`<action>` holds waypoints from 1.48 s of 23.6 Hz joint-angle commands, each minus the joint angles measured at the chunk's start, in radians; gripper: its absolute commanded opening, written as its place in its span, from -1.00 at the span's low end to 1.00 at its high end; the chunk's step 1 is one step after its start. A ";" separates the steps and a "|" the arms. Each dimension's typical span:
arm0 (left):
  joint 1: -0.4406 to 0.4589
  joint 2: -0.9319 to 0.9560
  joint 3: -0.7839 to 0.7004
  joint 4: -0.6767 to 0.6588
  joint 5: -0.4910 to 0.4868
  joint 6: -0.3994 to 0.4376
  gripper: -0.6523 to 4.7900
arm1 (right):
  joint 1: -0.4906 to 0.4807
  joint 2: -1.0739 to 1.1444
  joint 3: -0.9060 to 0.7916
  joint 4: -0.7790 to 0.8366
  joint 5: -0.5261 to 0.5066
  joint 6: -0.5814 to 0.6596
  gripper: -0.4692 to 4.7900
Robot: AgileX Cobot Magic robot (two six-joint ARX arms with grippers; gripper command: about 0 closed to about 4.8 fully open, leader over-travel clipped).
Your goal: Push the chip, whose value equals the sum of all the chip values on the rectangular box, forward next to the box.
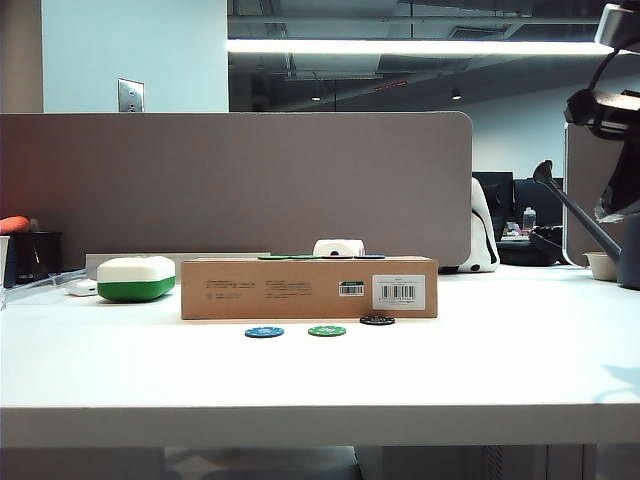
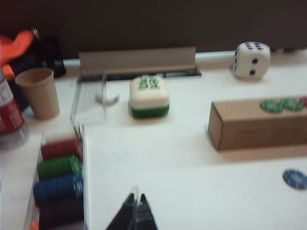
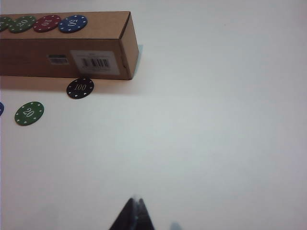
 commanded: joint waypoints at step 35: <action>-0.074 -0.176 -0.268 0.151 -0.243 -0.169 -0.78 | 0.000 0.000 0.002 0.005 0.001 -0.003 -0.84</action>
